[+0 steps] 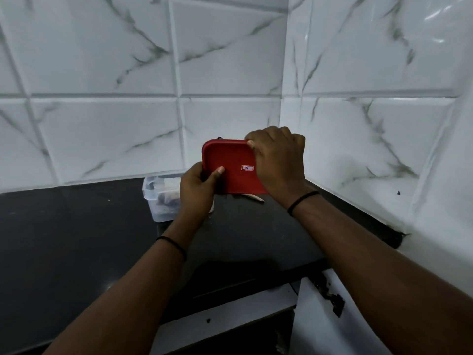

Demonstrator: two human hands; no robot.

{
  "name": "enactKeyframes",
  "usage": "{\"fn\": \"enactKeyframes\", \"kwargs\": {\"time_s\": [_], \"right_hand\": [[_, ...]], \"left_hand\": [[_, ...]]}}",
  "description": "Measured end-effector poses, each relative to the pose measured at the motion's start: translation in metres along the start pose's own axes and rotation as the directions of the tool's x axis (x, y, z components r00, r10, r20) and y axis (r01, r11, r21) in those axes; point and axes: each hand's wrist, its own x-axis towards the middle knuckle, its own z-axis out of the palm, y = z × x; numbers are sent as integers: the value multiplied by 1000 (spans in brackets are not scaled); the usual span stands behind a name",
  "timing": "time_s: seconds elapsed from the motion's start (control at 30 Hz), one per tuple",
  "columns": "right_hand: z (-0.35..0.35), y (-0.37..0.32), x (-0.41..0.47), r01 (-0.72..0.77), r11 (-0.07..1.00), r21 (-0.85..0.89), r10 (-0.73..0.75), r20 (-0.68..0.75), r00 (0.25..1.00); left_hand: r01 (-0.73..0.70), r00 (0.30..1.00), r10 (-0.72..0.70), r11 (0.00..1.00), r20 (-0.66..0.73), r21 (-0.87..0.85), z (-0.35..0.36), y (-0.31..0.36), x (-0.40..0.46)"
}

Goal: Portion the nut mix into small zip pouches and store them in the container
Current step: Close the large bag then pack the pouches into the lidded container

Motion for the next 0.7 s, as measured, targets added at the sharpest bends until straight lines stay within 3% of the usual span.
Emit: {"fn": "enactKeyframes", "kwargs": {"time_s": [0.07,0.13,0.23,0.3,0.43,0.7], "right_hand": [[8,-11,2,-119,989,82,122,-31,992],[21,-21,-5,-282,935,215,284,26,959],[39,-44,-27,-517,665,539,392,337,856],[51,-58,-42,-580,589,563,389,432,814],[84,-74,-47,-653,484,582,479,448,755],[150,-73,-17,-631,541,556,468,425,775]], "left_hand": [[-2,998,2,1000,-64,-6,-19,7,4],[12,992,-10,1000,-130,13,-40,7,8],[35,978,-31,999,-208,19,-70,0,12],[47,971,-34,998,-237,47,-84,-8,10],[115,934,-87,991,-348,62,-102,-22,15],[87,935,56,922,-350,378,-111,-40,52]]}}
